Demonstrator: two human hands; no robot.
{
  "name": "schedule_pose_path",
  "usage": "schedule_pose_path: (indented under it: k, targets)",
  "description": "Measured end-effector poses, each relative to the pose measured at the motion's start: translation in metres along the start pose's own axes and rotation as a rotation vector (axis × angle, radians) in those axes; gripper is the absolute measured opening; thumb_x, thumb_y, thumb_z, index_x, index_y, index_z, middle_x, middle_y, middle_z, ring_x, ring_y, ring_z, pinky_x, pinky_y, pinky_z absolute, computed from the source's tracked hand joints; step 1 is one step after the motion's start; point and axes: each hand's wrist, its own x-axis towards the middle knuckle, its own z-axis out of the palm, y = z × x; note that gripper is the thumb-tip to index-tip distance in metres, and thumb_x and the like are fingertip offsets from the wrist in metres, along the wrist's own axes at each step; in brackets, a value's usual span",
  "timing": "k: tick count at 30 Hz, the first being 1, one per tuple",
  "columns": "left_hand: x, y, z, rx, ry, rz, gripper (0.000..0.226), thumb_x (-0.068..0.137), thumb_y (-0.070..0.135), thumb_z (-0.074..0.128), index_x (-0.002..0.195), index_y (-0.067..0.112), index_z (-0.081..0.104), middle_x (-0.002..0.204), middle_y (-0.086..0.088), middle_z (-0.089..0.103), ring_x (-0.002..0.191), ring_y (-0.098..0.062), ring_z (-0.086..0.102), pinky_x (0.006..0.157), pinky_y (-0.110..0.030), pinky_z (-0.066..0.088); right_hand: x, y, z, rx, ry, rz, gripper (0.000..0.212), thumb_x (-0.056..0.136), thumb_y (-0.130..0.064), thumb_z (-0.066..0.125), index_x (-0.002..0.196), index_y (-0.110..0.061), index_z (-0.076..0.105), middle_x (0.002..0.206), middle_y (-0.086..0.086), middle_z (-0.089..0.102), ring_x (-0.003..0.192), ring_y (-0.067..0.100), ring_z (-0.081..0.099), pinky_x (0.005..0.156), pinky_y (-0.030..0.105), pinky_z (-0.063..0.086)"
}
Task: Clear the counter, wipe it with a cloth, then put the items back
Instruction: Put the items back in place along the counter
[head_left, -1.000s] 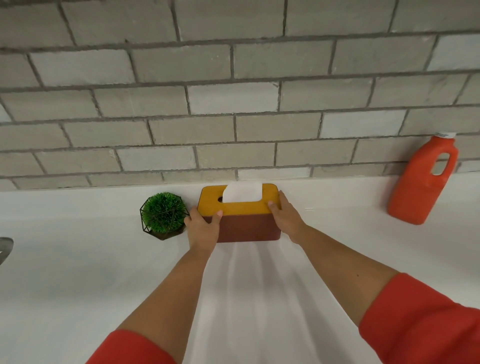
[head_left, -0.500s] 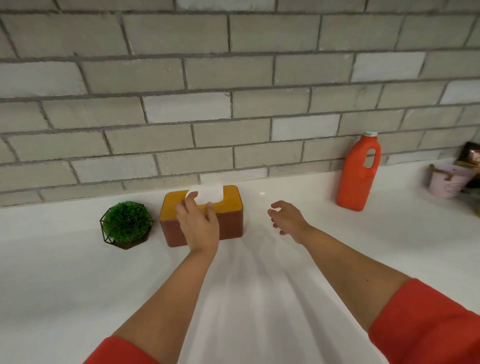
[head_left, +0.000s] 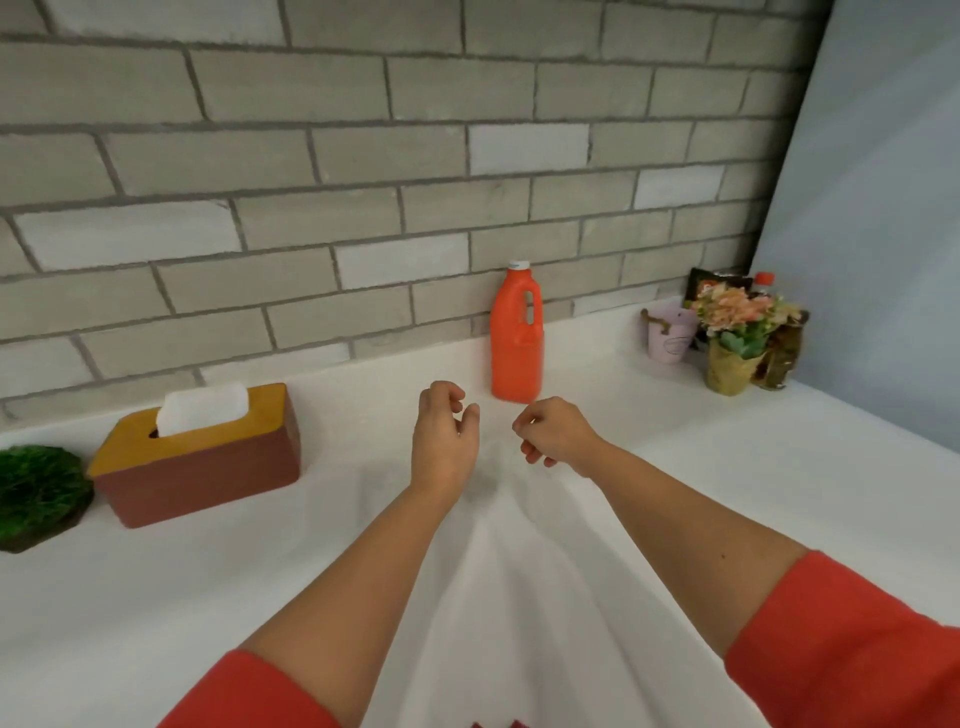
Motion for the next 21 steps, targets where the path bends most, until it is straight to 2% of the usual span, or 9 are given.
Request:
schedule_pose_path:
  k: [3,7,12,14,17,19,21]
  targets:
    - [-0.011,0.027,0.046,-0.020,-0.039,0.041,0.015,0.092,0.011,0.051,0.106,0.006,0.048,0.100,-0.002,0.046,0.065,-0.003,0.045,0.072,-0.025,0.039,-0.008,0.036,-0.041,-0.024,0.027,0.028,0.021,0.090,-0.008,0.047,0.099,-0.005,0.065,0.065,0.003,0.060,0.055,0.013,0.059,0.045,0.020,0.041]
    - [-0.024,0.057,0.103,-0.036,-0.088,0.077,0.017,0.091,0.010,0.053,0.107,0.007,0.049,0.100,-0.001,0.045,0.067,-0.015,0.046,0.072,-0.024,0.038,-0.018,0.082,-0.090,-0.035,0.059,0.075,0.020,0.091,-0.009,0.048,0.099,-0.006,0.066,0.065,0.003,0.060,0.054,0.013,0.058,0.046,0.019,0.042]
    - [-0.035,0.080,0.160,-0.015,-0.199,0.075,0.022,0.091,0.011,0.053,0.113,0.008,0.048,0.106,0.000,0.042,0.066,-0.006,0.045,0.076,-0.025,0.041,-0.019,0.125,-0.133,-0.048,0.066,0.127,0.020,0.091,-0.011,0.048,0.099,-0.007,0.065,0.072,0.006,0.063,0.056,0.013,0.059,0.047,0.020,0.043]
    - [-0.033,0.082,0.174,0.034,-0.271,0.065,0.026,0.092,0.012,0.053,0.117,0.010,0.048,0.112,-0.003,0.043,0.068,-0.011,0.048,0.077,-0.024,0.041,-0.013,0.136,-0.142,-0.048,0.062,0.145,0.019,0.090,-0.011,0.048,0.098,-0.008,0.065,0.072,0.005,0.062,0.057,0.013,0.059,0.047,0.020,0.044]
    - [-0.017,0.083,0.189,0.090,-0.368,0.036,0.035,0.092,0.016,0.053,0.126,0.014,0.046,0.126,-0.006,0.041,0.080,-0.017,0.053,0.087,-0.028,0.043,0.002,0.144,-0.151,-0.035,0.075,0.159,0.020,0.091,-0.011,0.047,0.099,-0.009,0.065,0.076,0.004,0.061,0.060,0.014,0.059,0.048,0.020,0.044]
    - [-0.003,0.082,0.197,0.126,-0.432,0.016,0.042,0.093,0.019,0.052,0.133,0.015,0.042,0.136,-0.006,0.037,0.099,-0.024,0.056,0.094,-0.030,0.042,0.014,0.147,-0.153,-0.022,0.096,0.156,0.023,0.091,-0.011,0.047,0.105,-0.008,0.064,0.087,0.006,0.062,0.068,0.018,0.060,0.049,0.020,0.044]
    - [0.008,0.081,0.205,0.141,-0.484,0.008,0.049,0.094,0.021,0.051,0.139,0.015,0.036,0.144,-0.005,0.031,0.118,-0.026,0.051,0.102,-0.032,0.040,0.025,0.151,-0.155,-0.021,0.109,0.164,0.027,0.090,-0.012,0.050,0.115,-0.008,0.061,0.096,0.007,0.060,0.076,0.021,0.060,0.050,0.021,0.045]
